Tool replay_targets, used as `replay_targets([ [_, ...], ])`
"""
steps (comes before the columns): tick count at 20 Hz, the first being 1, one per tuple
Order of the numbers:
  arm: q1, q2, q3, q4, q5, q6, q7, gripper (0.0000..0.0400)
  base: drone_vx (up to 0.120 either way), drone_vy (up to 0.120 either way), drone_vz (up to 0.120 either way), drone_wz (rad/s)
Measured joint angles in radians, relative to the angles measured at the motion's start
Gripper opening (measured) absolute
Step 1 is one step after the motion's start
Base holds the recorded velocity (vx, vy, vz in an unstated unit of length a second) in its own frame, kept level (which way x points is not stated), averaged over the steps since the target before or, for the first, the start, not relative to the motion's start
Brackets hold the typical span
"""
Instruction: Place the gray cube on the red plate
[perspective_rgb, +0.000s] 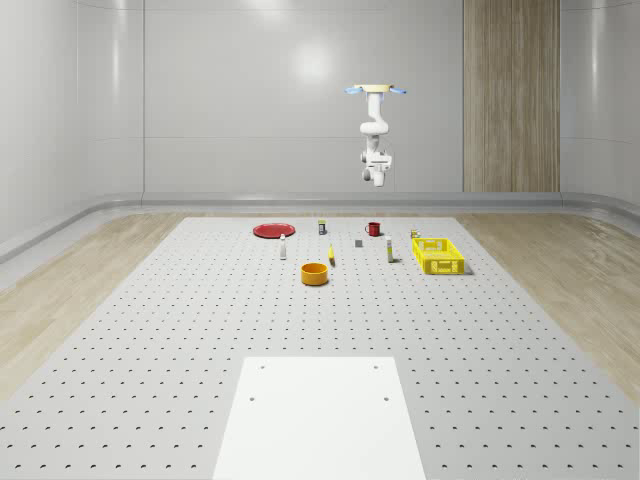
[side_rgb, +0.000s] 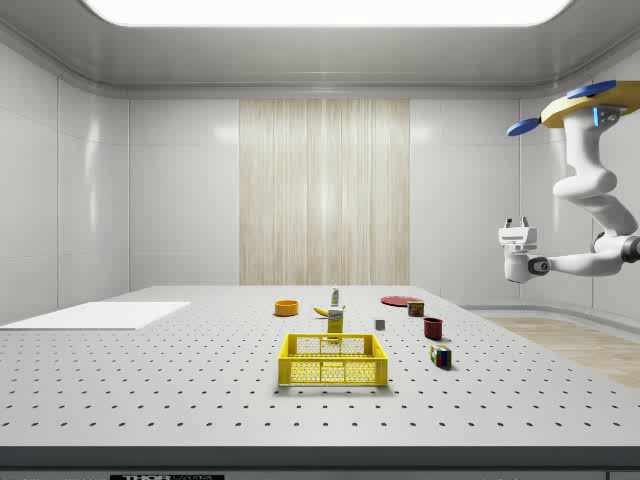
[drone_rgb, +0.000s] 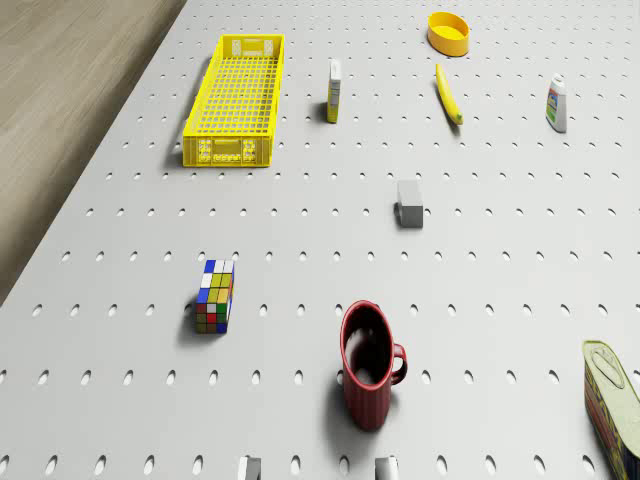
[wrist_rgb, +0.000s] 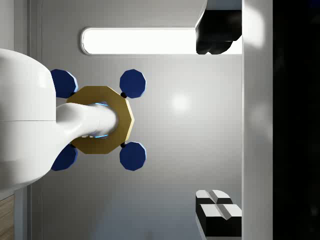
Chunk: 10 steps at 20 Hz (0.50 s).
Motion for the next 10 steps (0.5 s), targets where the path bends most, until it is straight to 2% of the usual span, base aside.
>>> replay_targets([
  [5,-0.002,0.019,0.001,0.106,0.001,-0.084,-0.001,0.04,0.0,0.0,0.0,0.0],
  [10,-0.004,0.053,0.002,0.206,0.002,-0.145,-0.002,0.04,0.0,0.0,0.0,0.0],
])
